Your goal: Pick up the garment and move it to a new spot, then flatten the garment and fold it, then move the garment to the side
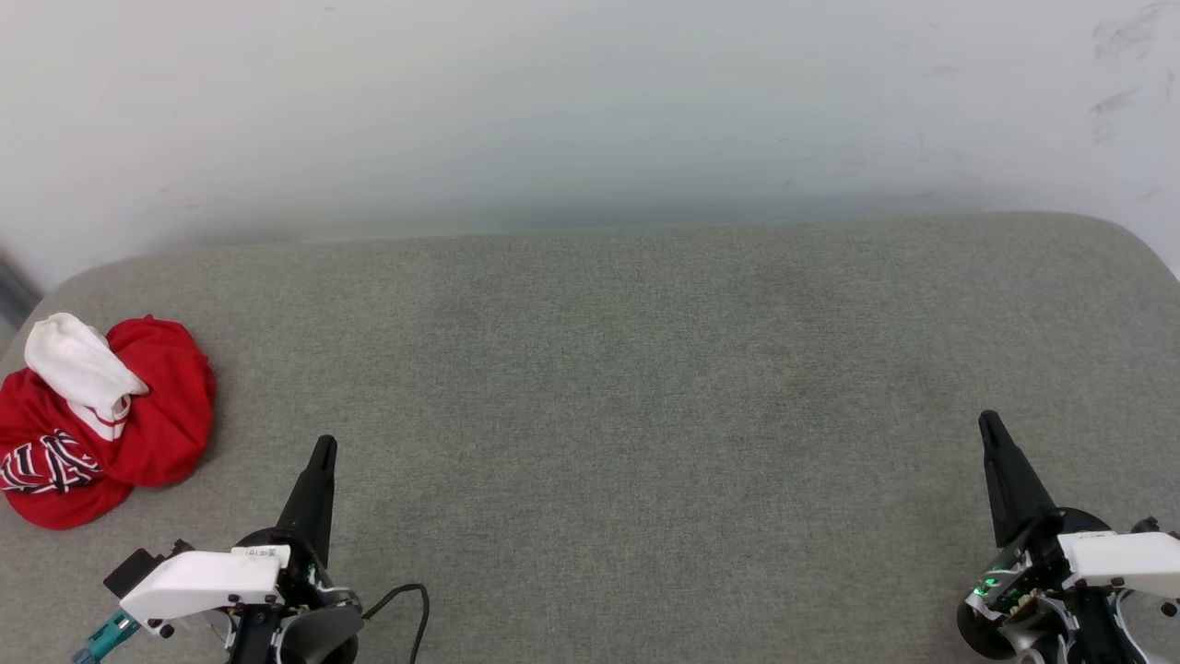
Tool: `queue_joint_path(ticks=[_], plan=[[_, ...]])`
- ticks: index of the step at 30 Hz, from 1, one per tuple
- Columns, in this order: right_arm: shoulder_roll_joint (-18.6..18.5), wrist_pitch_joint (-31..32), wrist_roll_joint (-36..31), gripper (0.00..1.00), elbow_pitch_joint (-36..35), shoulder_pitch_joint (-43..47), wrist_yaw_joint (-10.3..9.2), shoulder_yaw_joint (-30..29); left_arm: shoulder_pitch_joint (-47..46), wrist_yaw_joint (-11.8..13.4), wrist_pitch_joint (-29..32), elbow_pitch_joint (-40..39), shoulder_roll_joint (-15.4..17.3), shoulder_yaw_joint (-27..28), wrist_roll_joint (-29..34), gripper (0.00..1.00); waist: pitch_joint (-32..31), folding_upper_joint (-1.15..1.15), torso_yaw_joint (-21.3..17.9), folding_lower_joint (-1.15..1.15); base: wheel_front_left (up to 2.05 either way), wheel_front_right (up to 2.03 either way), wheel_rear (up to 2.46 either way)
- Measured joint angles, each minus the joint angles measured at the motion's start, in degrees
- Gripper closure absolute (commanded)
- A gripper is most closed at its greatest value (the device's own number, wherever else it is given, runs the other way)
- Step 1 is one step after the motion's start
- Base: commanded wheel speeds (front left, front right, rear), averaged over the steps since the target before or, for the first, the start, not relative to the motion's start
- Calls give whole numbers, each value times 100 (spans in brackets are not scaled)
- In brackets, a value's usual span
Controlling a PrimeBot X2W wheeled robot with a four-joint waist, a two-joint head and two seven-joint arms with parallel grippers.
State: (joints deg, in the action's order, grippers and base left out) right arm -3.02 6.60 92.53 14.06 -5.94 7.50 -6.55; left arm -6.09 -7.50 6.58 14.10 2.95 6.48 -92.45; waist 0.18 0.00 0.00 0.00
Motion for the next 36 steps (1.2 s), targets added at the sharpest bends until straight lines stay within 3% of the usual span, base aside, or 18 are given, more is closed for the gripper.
queue_joint_path(ticks=[34, 35, 36], plan=[[1, -1, 1, 100, 36, 20, 0, 2, 16, 1, -2, 37, -4, -9, -1, 100, 0, 0, 0, 0, 0, 0, 0], [2, -1, 1, 0, 87, 61, -1, 5, 54, 1, -2, 81, -10, -16, -1, 0, 0, 0, 0, 0, 0, 0, 0], [4, -1, 2, 0, 141, 115, -1, 8, 112, 2, -2, 130, -16, -26, -1, 0, 0, 0, 0, 0, 0, 0, 0]])
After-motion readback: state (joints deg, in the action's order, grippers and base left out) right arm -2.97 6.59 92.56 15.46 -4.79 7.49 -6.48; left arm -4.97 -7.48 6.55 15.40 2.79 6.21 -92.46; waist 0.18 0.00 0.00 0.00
